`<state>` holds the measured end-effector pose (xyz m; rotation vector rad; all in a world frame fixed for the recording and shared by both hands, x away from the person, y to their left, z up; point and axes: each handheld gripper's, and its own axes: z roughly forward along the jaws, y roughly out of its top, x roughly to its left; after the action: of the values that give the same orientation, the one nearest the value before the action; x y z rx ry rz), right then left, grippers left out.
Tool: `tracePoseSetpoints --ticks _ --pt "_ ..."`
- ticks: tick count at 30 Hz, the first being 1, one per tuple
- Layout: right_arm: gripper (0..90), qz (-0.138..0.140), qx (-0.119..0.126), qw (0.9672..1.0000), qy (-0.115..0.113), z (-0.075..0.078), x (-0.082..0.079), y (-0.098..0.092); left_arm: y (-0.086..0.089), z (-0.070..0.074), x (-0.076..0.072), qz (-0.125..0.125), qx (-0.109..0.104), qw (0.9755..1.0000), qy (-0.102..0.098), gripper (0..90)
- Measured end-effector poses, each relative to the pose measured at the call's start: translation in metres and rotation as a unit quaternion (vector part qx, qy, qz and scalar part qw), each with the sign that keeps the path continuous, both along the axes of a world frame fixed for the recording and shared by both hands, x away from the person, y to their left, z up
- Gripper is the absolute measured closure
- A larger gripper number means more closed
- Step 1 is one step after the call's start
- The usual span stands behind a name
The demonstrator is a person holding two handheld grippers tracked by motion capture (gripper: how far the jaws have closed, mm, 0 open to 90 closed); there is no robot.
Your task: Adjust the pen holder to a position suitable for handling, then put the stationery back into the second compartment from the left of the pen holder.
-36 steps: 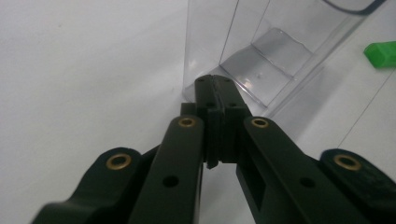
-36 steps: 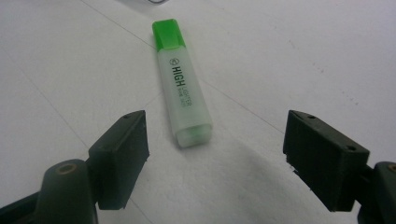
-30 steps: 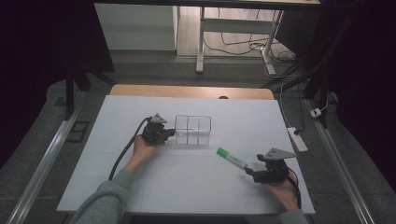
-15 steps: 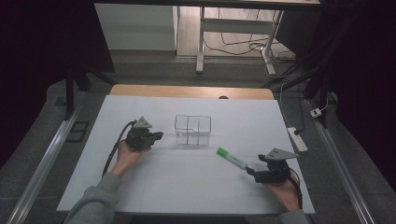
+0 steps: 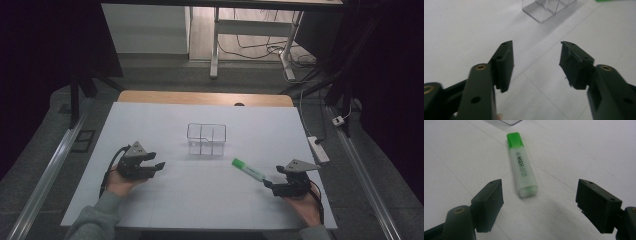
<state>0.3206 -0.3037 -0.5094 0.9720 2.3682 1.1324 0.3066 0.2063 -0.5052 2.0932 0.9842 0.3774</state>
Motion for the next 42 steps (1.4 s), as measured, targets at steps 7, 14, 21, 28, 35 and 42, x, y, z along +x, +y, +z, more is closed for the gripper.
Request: tracePoseSetpoints --ticks 7,14,21,28,35,42 --pt "21.5 0.002 0.001 1.0 0.0 0.0 -0.001 0.0 0.007 -0.002 -0.013 -0.005 -0.013 0.9999 0.007 36.5" --pt "21.6 0.006 0.0 1.0 -0.002 0.0 -0.001 0.0 0.016 -0.004 -0.028 0.002 -0.005 1.0 0.006 33.2" --pt "21.8 0.009 0.002 0.9999 -0.005 0.001 -0.001 0.0 0.022 -0.008 -0.033 0.01 -0.001 0.9999 0.008 32.7" --pt "22.2 0.01 0.002 0.9999 -0.006 0.002 -0.002 0.0 0.023 -0.009 -0.031 0.009 -0.002 0.9999 0.013 32.6" --pt "22.7 0.01 0.0 0.9999 -0.01 0.004 -0.002 0.0 0.023 -0.008 -0.032 0.012 -0.001 0.9999 0.007 32.6" --pt "24.3 0.013 0.004 0.9997 -0.021 0.013 -0.003 0.002 0.023 -0.008 -0.032 0.01 -0.001 0.9999 0.007 32.6"
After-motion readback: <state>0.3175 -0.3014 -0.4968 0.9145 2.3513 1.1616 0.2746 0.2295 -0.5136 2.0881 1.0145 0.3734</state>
